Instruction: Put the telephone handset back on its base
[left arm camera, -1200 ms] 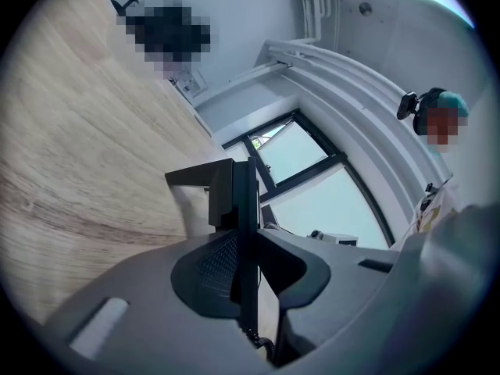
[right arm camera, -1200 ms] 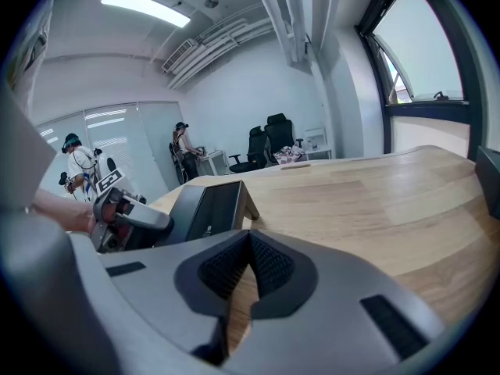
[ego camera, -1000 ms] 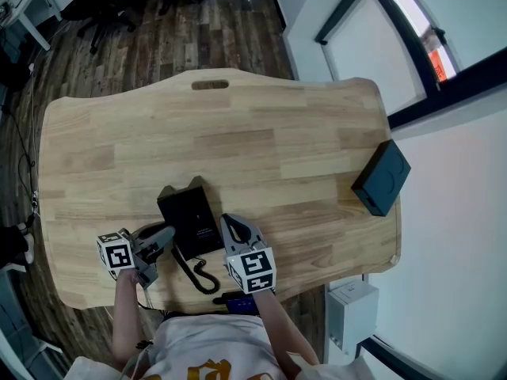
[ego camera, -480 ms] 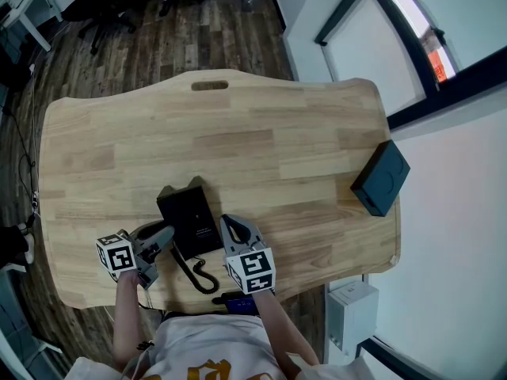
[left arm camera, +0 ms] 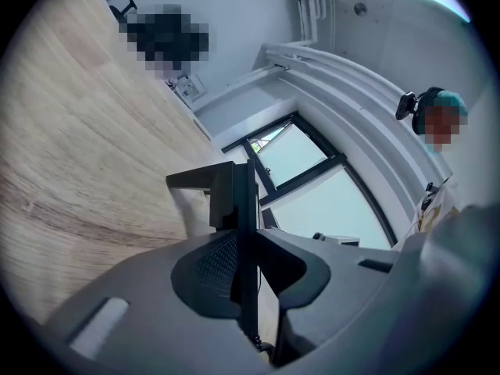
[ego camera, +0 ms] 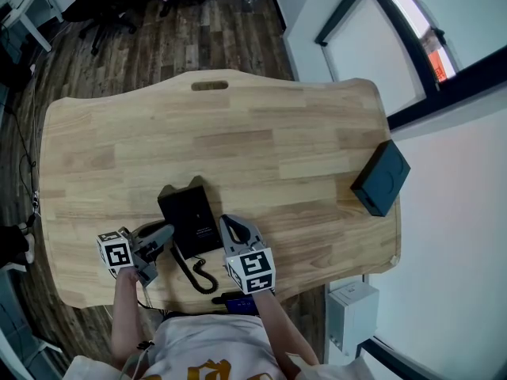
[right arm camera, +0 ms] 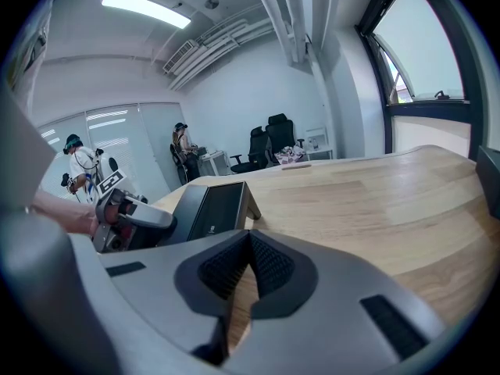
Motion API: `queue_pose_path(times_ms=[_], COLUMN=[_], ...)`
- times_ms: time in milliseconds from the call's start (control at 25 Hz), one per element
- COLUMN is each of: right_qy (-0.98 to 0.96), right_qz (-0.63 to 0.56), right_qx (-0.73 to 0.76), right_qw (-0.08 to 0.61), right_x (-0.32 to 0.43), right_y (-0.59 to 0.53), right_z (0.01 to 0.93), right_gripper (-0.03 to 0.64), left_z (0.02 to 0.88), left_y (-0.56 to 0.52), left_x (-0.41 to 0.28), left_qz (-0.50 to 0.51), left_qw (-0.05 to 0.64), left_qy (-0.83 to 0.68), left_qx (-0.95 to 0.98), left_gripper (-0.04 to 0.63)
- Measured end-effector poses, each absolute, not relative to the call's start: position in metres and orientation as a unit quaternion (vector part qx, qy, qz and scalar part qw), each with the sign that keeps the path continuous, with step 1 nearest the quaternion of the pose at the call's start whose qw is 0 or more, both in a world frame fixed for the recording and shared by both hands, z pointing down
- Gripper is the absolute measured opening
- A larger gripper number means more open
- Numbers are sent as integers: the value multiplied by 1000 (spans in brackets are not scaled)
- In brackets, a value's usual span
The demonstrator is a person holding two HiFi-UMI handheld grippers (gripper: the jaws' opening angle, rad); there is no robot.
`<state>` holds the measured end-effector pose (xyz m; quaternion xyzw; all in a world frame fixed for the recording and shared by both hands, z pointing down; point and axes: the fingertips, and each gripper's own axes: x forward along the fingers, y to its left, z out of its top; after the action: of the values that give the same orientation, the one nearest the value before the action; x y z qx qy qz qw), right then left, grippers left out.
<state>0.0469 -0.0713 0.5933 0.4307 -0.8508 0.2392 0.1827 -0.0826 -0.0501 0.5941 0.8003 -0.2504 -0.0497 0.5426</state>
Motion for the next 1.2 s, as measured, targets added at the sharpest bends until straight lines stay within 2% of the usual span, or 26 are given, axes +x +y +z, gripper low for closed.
queue_pose_path(times_ms=[280,640,880,1000,1080,1200], right_qy=[-851,-854,-856,-858,-860,-862], right_qz=[240,236,226,219,212,204], right_qx=[431,427,429,431,433,436], right_qw=[183,181,177,172,168,158], right_x=[49,43,43,42,40,39], right_y=[-73,-73,-73,-73,-73,-70], right_z=[593,590,579,571,564,553], right_gripper=[6,6,6,6,6,6], left_z=[606,602,607,606,606,602], left_y=[-51,-52,-49,-50,-51,-52], left_x=[-89,-87,-91,-95,-102,-116], left_qz=[-41,-40,3,-2,-9,-12], left_qw=[521,526,468,455,455,450], left_qy=[-275,-296,-343,-373,-395,-436], left_qx=[807,796,814,809,798,779], left_gripper=[72,72,72,74,105,112])
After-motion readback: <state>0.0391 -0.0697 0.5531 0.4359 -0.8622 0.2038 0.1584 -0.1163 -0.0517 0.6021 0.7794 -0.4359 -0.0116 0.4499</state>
